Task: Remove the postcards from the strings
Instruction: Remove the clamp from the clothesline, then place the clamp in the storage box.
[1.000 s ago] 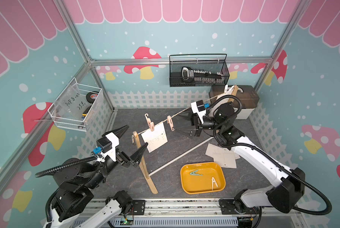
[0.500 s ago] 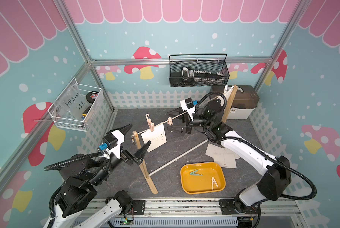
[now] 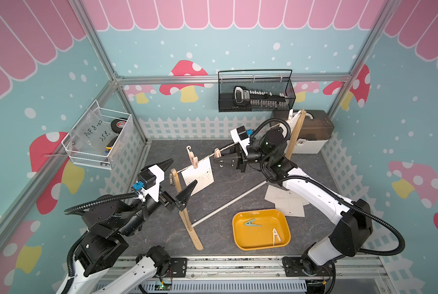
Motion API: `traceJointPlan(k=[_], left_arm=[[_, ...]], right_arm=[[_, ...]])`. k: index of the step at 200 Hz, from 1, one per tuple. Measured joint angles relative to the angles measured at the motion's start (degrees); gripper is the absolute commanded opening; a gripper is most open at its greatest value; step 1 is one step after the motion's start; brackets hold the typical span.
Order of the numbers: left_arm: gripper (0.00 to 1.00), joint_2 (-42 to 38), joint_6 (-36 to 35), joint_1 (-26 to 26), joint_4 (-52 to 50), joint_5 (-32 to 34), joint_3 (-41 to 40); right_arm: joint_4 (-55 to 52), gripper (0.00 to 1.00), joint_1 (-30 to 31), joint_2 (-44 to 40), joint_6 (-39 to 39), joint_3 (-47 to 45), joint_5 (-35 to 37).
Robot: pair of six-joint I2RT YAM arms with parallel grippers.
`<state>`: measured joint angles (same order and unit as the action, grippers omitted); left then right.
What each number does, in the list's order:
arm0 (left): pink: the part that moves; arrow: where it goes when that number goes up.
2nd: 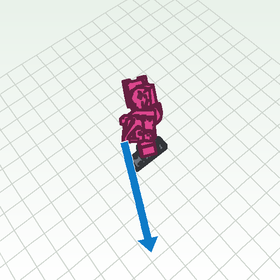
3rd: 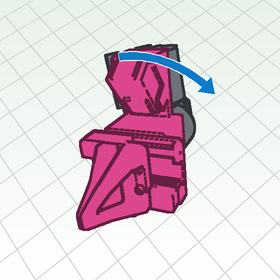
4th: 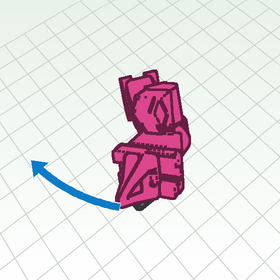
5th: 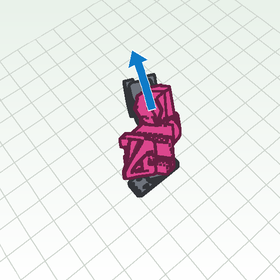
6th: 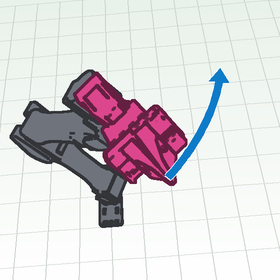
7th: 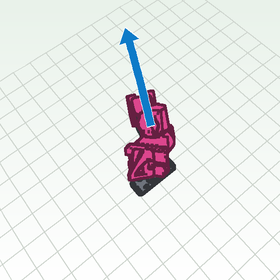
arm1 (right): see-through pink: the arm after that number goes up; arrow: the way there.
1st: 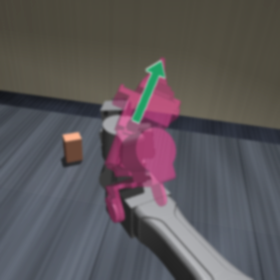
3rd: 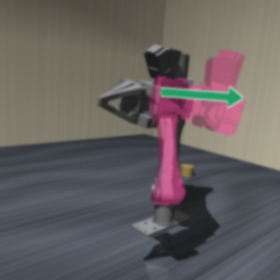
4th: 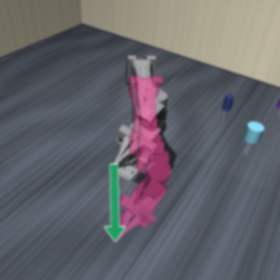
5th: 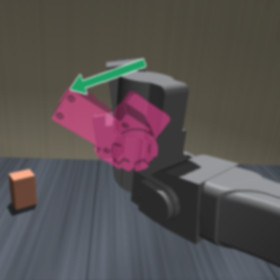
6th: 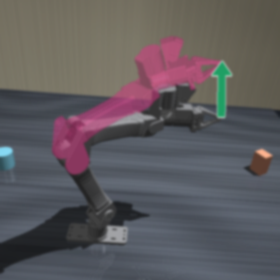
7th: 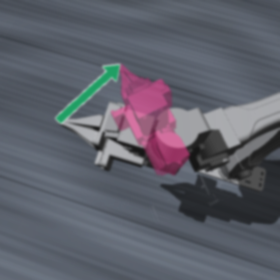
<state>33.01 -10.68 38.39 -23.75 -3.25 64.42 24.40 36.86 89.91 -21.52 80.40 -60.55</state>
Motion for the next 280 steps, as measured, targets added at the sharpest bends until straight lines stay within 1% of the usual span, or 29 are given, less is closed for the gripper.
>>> traceJointPlan(k=[32,75,112,148,174,195,233,256,280], left_arm=[[1.0,0.39,0.0,0.0,0.02,-0.02,0.0],[1.0,0.37,0.0,0.0,0.02,0.0,0.0],[1.0,0.37,0.0,0.0,0.02,-0.02,0.0],[1.0,0.61,0.0,0.0,0.09,-0.48,0.02],[1.0,1.14,0.02,0.0,0.46,-1.01,0.04],[1.0,1.66,0.04,0.0,0.52,-1.42,0.28],[1.0,3.13,-0.09,0.0,0.42,-2.12,2.47],[1.0,4.87,-0.24,0.0,0.61,-2.6,4.61],[1.0,6.54,-0.28,0.0,1.7,-3.32,5.27]], right_arm=[[0.09,0.18,0.0,0.0,0.26,0.0,-0.57],[-1.6,0.16,0.0,-0.33,1.81,-0.76,0.04],[-8.94,0.15,0.02,-2.69,7.15,-4.61,3.21],[-17.57,0.14,0.0,-5.79,13.11,-6.99,8.04],[-22.14,0.14,0.0,-8.52,15.96,-8.7,11.23],[-25.31,0.13,0.0,-12.02,17.22,-11.26,14.25],[-33.05,0.14,0.02,-22.84,17.51,-20.09,21.44],[-38.77,0.14,0.07,-28.96,15.96,-24.79,25.99],[-44.81,0.14,0.33,-33.48,13.07,-28.33,30.53]])
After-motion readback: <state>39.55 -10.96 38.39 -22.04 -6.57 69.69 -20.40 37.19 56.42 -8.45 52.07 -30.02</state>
